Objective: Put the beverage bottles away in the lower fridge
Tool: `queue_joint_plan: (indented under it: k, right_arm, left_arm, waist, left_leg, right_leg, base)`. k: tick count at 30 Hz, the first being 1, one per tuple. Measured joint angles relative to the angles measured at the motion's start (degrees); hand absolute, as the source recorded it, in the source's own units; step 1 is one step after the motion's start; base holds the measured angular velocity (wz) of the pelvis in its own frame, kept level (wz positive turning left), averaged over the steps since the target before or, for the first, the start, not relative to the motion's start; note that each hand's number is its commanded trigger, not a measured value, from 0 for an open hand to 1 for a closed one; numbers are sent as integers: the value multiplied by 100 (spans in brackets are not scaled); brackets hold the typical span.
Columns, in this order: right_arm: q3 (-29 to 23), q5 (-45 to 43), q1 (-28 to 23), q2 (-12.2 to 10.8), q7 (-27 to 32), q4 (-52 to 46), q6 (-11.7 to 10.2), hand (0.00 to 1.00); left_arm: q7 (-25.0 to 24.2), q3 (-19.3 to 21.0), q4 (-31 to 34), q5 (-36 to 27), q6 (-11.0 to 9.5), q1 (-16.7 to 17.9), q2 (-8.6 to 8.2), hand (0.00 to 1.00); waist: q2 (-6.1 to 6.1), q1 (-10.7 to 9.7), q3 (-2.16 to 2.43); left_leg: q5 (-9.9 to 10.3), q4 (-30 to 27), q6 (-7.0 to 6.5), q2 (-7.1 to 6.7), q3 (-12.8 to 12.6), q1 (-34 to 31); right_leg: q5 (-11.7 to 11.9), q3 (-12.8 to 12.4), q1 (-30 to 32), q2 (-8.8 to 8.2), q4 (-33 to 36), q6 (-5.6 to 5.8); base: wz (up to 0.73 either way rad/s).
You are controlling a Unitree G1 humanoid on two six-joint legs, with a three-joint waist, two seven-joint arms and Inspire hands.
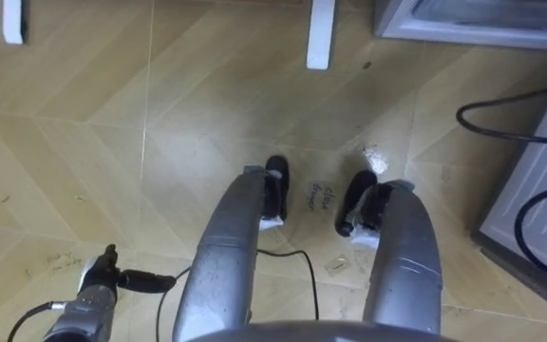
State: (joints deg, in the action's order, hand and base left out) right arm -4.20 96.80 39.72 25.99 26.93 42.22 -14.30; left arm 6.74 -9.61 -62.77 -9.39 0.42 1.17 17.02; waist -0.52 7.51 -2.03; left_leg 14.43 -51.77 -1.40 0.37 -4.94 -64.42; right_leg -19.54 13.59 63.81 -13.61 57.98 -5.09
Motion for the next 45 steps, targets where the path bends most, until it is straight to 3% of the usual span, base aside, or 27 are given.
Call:
queue_joint_plan:
  k: [3,11,21,26,29,34,38,42,45]
  right_arm:
    - [14,-1,34,-140,-191,-59,-92,0]
    - [8,223,78,-149,-406,-128,-189,0]
    - [12,223,76,-236,-613,26,-156,0]
    - [56,216,76,-223,-1209,499,-40,0]
    - [197,214,2,-224,-1829,1096,217,0]
    - [547,-38,-74,-124,-2500,1912,738,0]
    - [682,-368,-374,-120,-2958,2303,1083,0]
    - [763,-797,-710,-45,-3237,2455,1245,0]
    - [822,-1301,-1018,-34,-3388,2595,1357,0]
  left_arm:
    - [0,-99,141,-6,-52,45,-5,0]
    - [-25,-115,588,-47,-65,410,1,0]
    - [-132,-126,611,-118,-75,492,46,0]
    - [-272,-326,812,-234,-66,585,240,0]
    - [-388,-478,924,-291,-50,593,507,0]
    - [-516,-628,980,-587,33,603,732,0]
    - [-532,-640,971,-796,58,594,735,0]
    - [-525,-642,1022,-796,83,574,734,0]
    - [-522,-644,988,-788,90,553,719,0]
  waist:
    - [-20,68,7]
    - [-62,229,22]
    - [-60,234,21]
    - [-52,231,15]
    - [-71,244,6]
    - [-67,284,-3]
    - [-7,233,-43]
    - [41,186,-63]
    - [78,26,-71]
  left_leg:
    - [-6,-11,59,24,13,5]
    - [-90,8,139,0,28,36]
    - [-138,-3,230,38,84,94]
    - [-150,-4,253,36,155,94]
    - [-155,35,265,110,294,235]
    - [-144,242,276,122,345,638]
    - [-135,502,263,127,347,1115]
    - [-156,756,235,182,368,1338]
    - [-181,1016,206,177,361,1569]
  right_leg:
    - [-20,8,8,-14,38,1]
    - [-46,49,9,-36,108,-51]
    - [-100,167,-81,-46,173,-162]
    - [-123,335,-154,-128,169,-209]
    - [-128,594,-475,-88,-11,-228]
    - [-95,686,-943,-17,-310,-164]
    - [-59,715,-1444,60,-629,-100]
    - [73,730,-1707,219,-1031,-39]
    - [163,753,-1964,279,-1340,13]
  base:
    - [1]
    - [1]
    - [2]
    - [8]
    - [8]
    - [1]
    - [0]
    - [-5]
    - [-3]
